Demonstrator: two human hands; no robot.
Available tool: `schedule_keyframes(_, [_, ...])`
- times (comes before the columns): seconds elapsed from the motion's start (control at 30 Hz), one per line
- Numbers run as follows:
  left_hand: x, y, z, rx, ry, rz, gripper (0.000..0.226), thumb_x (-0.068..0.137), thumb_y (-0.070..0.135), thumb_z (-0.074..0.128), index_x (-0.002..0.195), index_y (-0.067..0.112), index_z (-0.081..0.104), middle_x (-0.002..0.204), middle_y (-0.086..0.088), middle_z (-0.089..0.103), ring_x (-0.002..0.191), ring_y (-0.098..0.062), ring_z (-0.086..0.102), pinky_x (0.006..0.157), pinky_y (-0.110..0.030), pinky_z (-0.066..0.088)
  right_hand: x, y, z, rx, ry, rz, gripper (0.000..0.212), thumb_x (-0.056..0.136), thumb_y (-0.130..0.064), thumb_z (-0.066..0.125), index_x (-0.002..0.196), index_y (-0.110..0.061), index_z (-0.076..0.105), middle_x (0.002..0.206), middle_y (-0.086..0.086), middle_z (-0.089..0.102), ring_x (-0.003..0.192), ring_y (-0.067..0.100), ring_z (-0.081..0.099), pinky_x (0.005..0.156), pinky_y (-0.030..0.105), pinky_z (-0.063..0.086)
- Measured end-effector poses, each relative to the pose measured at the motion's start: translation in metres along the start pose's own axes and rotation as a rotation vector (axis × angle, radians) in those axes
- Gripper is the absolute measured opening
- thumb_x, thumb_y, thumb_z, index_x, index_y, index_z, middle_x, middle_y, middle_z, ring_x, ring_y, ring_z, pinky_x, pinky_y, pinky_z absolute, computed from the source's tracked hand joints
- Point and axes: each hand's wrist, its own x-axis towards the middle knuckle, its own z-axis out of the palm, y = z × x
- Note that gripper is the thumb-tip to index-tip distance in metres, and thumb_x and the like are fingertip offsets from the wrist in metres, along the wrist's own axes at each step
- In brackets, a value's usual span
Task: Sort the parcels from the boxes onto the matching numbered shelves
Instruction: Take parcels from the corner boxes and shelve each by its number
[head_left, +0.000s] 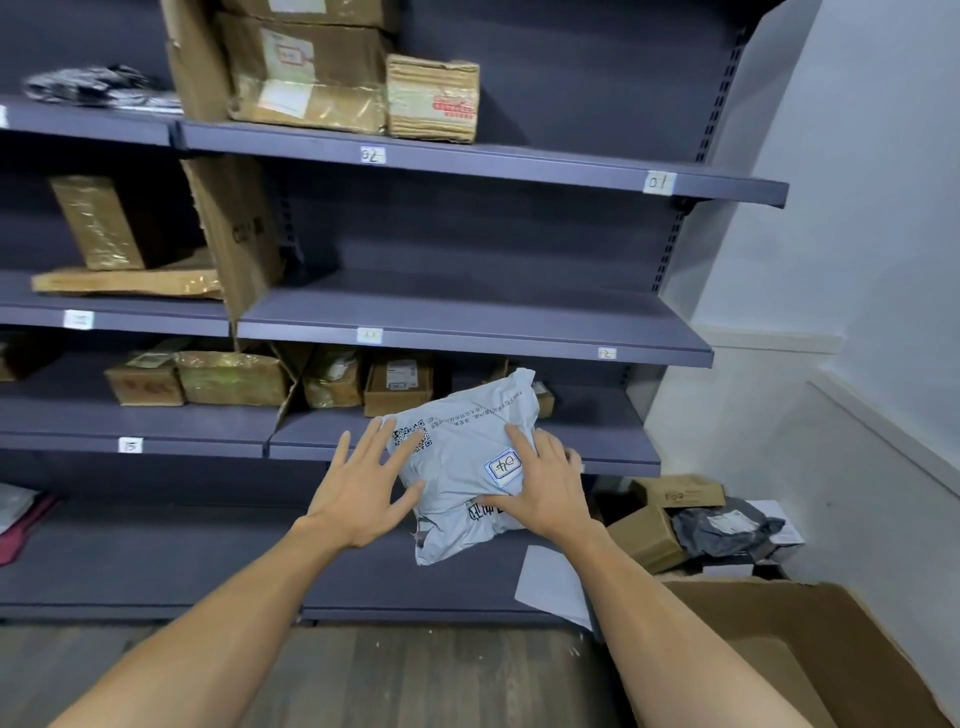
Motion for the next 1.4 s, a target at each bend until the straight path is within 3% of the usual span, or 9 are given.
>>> schedule_keyframes(0.1, [-0.01, -0.017, -0.002, -0.002, 0.001, -0.038, 0.084, 0.083, 0.073, -0.007, 0.158, 0.035, -0.002, 0.168, -0.007, -0.004, 0.153, -0.022, -0.014, 0.124, -0.049, -0.004, 0.008, -0.019, 0.004, 0.007, -0.019, -0.032, 0.126, 0.05, -0.096, 0.028, 0.155, -0.027, 0.027, 0.142, -0.001, 0.041, 0.141, 0.021, 0.029, 0.114, 0.047, 0.022])
schedule_keyframes(0.3, [-0.02, -0.045, -0.004, 0.004, 0.002, -0.108, 0.102, 0.067, 0.078, -0.034, 0.157, 0.037, -0.009, 0.167, -0.007, -0.01, 0.152, -0.021, -0.019, 0.123, -0.047, -0.006, 0.031, -0.048, 0.014, 0.032, -0.062, -0.09, 0.125, 0.052, -0.096, 0.035, 0.156, -0.028, 0.024, 0.144, -0.002, 0.038, 0.142, 0.019, 0.025, 0.116, 0.045, 0.02])
schedule_keyframes(0.43, [-0.018, -0.062, -0.005, -0.002, 0.009, -0.146, 0.097, 0.067, 0.078, -0.035, 0.154, 0.039, -0.015, 0.167, -0.006, -0.011, 0.151, -0.02, -0.021, 0.123, -0.046, -0.008, 0.05, -0.063, 0.021, 0.056, -0.082, -0.131, 0.113, 0.066, -0.084, 0.062, 0.156, -0.028, 0.023, 0.145, -0.002, 0.036, 0.144, 0.019, 0.023, 0.116, 0.044, 0.018])
schedule_keyframes(0.5, [-0.013, -0.072, -0.006, -0.003, 0.016, -0.162, 0.095, 0.067, 0.079, -0.034, 0.152, 0.039, -0.017, 0.166, -0.006, -0.011, 0.151, -0.02, -0.021, 0.123, -0.046, -0.008, 0.062, -0.07, 0.023, 0.071, -0.074, -0.152, 0.109, 0.069, -0.079, 0.067, 0.156, -0.028, 0.023, 0.144, -0.003, 0.036, 0.144, 0.019, 0.023, 0.116, 0.044, 0.019])
schedule_keyframes(0.6, [0.0, -0.088, -0.01, -0.009, 0.032, -0.186, 0.095, 0.07, 0.08, -0.03, 0.154, 0.04, -0.013, 0.166, -0.005, -0.012, 0.151, -0.019, -0.022, 0.122, -0.045, -0.011, 0.085, -0.079, 0.026, 0.093, -0.081, -0.187, 0.112, 0.066, -0.083, 0.064, 0.156, -0.028, 0.024, 0.146, -0.003, 0.034, 0.144, 0.019, 0.022, 0.117, 0.045, 0.018])
schedule_keyframes(0.7, [0.013, -0.104, -0.016, -0.003, 0.046, -0.209, 0.096, 0.07, 0.08, -0.029, 0.156, 0.04, -0.01, 0.166, -0.003, -0.013, 0.151, -0.019, -0.021, 0.122, -0.044, -0.012, 0.112, -0.089, 0.03, 0.104, -0.065, -0.231, 0.122, 0.053, -0.093, 0.038, 0.156, -0.028, 0.024, 0.147, -0.003, 0.034, 0.144, 0.019, 0.023, 0.117, 0.045, 0.018])
schedule_keyframes(0.77, [0.021, -0.115, -0.02, 0.008, 0.054, -0.226, 0.098, 0.07, 0.081, -0.028, 0.157, 0.039, -0.008, 0.167, -0.003, -0.012, 0.152, -0.019, -0.019, 0.122, -0.044, -0.011, 0.13, -0.096, 0.035, 0.122, -0.04, -0.257, 0.123, 0.05, -0.092, 0.033, 0.155, -0.028, 0.025, 0.146, -0.003, 0.035, 0.144, 0.02, 0.024, 0.117, 0.044, 0.019])
schedule_keyframes(1.17, [0.043, -0.168, -0.032, 0.038, 0.087, -0.352, 0.095, 0.078, 0.08, -0.019, 0.159, 0.036, 0.002, 0.168, -0.005, -0.002, 0.154, -0.022, -0.011, 0.122, -0.044, -0.006, 0.209, -0.148, 0.061, 0.175, -0.037, -0.436, 0.119, 0.056, -0.093, 0.036, 0.155, -0.029, 0.027, 0.146, -0.003, 0.037, 0.141, 0.02, 0.028, 0.113, 0.041, 0.022])
schedule_keyframes(1.4, [0.019, -0.208, -0.029, 0.063, 0.085, -0.456, 0.092, 0.08, 0.079, -0.017, 0.159, 0.036, 0.003, 0.168, -0.006, 0.002, 0.154, -0.024, -0.006, 0.122, -0.046, -0.004, 0.229, -0.196, 0.08, 0.192, -0.099, -0.53, 0.11, 0.067, -0.085, 0.058, 0.156, -0.028, 0.026, 0.145, -0.002, 0.037, 0.14, 0.02, 0.027, 0.113, 0.04, 0.02])
